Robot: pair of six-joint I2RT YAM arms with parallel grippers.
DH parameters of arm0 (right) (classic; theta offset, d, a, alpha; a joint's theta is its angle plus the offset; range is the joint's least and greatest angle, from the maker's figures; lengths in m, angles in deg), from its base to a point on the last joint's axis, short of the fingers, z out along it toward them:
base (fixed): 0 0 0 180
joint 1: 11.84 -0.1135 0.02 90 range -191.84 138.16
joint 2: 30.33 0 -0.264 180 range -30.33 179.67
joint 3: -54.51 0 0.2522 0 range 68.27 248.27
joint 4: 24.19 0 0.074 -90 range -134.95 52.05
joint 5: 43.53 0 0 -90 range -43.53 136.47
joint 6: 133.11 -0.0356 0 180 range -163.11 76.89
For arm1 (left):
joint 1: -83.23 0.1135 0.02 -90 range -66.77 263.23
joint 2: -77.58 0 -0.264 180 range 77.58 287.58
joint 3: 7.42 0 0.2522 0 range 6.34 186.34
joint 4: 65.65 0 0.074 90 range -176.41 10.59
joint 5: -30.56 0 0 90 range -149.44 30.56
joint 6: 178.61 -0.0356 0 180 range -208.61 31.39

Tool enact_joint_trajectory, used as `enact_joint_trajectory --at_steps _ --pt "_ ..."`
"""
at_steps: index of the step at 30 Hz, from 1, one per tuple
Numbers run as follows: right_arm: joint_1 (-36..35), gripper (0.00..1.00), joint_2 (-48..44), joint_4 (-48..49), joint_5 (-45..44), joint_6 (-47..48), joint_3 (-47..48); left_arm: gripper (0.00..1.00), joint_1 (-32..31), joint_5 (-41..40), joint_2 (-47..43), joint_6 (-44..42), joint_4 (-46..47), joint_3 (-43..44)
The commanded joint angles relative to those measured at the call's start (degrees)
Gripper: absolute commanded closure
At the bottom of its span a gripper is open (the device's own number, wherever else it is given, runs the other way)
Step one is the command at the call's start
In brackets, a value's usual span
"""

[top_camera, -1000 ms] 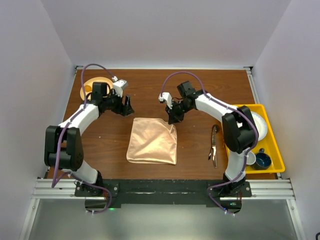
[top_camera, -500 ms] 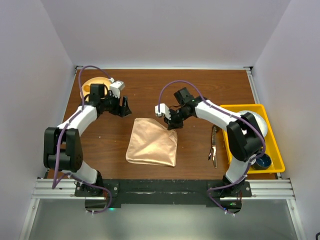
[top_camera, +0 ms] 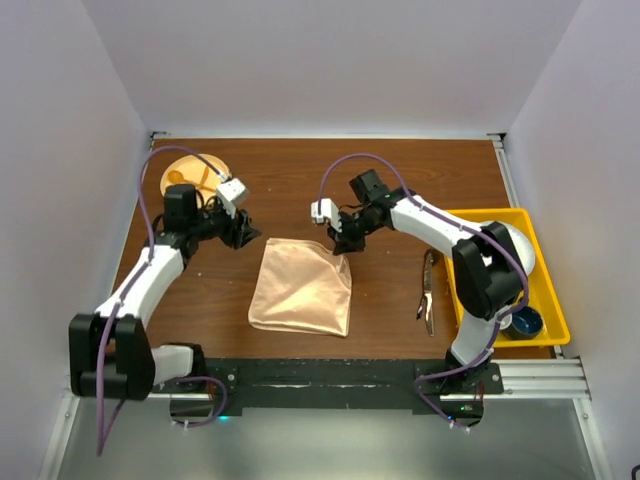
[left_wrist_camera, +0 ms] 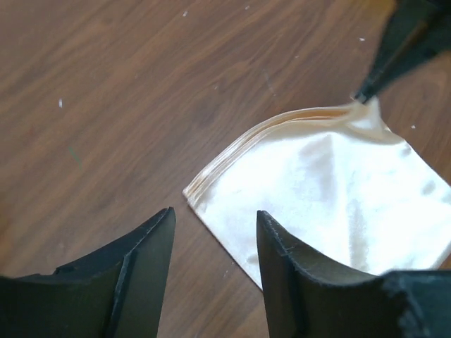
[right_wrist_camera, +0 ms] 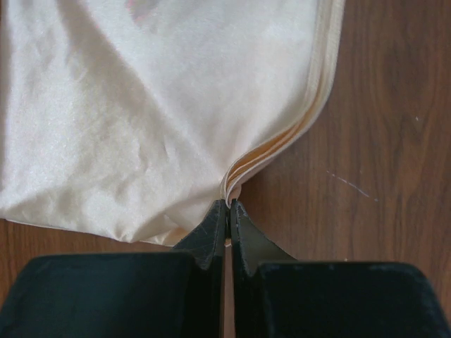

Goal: Fold the napkin into a case and place the utensils inside
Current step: Pick up the lower triangle-folded napkin from the center of the board.

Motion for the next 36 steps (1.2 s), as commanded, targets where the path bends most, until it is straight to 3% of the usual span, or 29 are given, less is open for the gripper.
enact_joint_trajectory --at_steps 1,2,5,10,16,36 --pt "2.3 1.00 0.0 0.1 3.9 -4.4 1.9 0.54 -6.0 1.2 -6.6 -21.9 2.1 -5.6" --pt "2.5 1.00 -0.1 0.2 4.3 -4.3 1.5 0.60 -11.4 -3.6 -7.7 -24.1 2.8 -6.8" --pt "2.7 1.00 0.5 -0.2 5.2 -4.9 1.6 0.72 -19.6 -9.7 -6.1 -26.3 10.5 -11.0" --pt "3.1 1.00 2.4 -1.0 6.0 -5.4 1.9 0.77 -31.4 -14.1 -0.5 -28.8 20.9 -12.2" --pt "4.3 1.00 5.5 -2.2 7.3 -6.6 3.8 0.82 -39.5 -17.3 8.4 -31.8 28.5 -10.1" --pt "7.2 1.00 10.6 -2.9 6.9 -8.7 8.3 0.85 -45.0 -23.4 23.9 -28.7 30.3 -0.1"
